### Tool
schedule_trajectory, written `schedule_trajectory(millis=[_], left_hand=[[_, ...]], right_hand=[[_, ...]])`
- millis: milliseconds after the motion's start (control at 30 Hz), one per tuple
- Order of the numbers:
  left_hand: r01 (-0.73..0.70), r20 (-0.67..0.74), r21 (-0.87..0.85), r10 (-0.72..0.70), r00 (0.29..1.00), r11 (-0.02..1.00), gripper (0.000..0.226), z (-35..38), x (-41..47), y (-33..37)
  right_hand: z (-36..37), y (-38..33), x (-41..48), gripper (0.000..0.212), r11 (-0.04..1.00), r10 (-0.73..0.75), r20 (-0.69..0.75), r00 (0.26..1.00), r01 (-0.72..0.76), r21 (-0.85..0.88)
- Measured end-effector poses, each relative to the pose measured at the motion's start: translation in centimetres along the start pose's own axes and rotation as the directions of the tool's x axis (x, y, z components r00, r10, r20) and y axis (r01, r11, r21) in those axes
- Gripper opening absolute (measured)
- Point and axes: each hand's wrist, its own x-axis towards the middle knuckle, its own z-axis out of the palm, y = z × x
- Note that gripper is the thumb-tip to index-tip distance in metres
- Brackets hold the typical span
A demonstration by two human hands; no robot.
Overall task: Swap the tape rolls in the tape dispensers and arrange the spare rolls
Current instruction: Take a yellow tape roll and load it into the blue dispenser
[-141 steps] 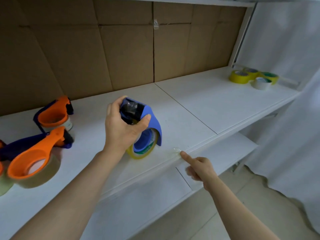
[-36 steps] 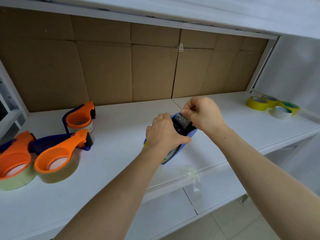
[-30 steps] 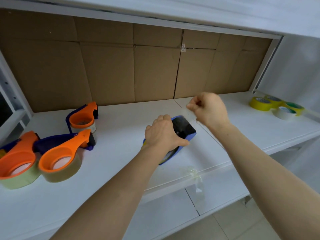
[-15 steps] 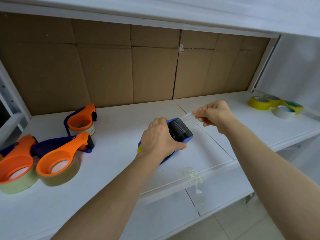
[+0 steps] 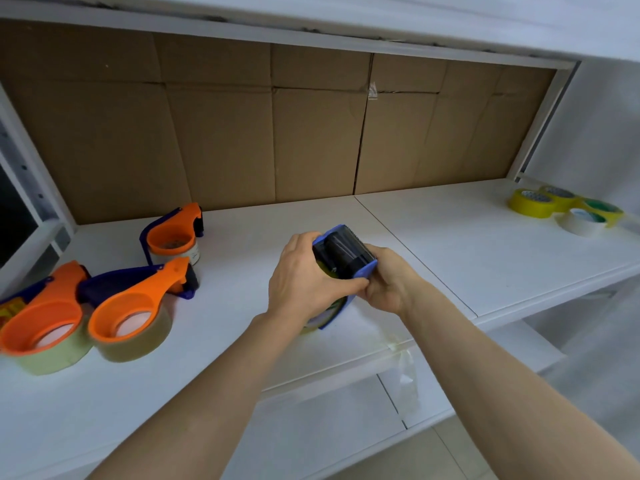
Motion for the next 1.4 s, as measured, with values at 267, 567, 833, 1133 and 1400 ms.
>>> schedule_trajectory(millis=[267,567,833,1133,1400], left_hand=[[0.07,-0.027,-0.062,-0.072,0.997,0.996,0.08,-0.3,0.3,-0.4],[0.07,-0.042,-0.017,-0.071,0.997,0.997,0.079,0.2,0.5,0.1],[0.109,-0.066,-0.099,-0.115,0.991,0.989,0.072,0.1,1.1,-0.4],[0.48,0.239,-0.81,-0.559,0.794,0.337,0.038,-2.2,1.5,-1.8],[0.624,0.341,-0.565,-0.535,0.773,0.54,0.073,-3.8,1.6,-2.0]], right_hand=[[0.9,-2.4,-1.1,0.036,0.816,-0.45,-0.214,0.867,0.302,-0.494],[3.4,-2.5,-1.3,0.035,0.428,-0.568,0.045,0.821,0.342,-0.837],[2.6,-2.5,-1.3,0.028,0.85,-0.334,-0.01,0.942,0.297,-0.436],[1.9,3.5,-1.2,0.062,0.582,-0.349,0.141,0.927,0.332,-0.742],[0.3,0.1,2.4,0.027,0.164,-0.43,-0.04,0.902,0.035,-0.986]])
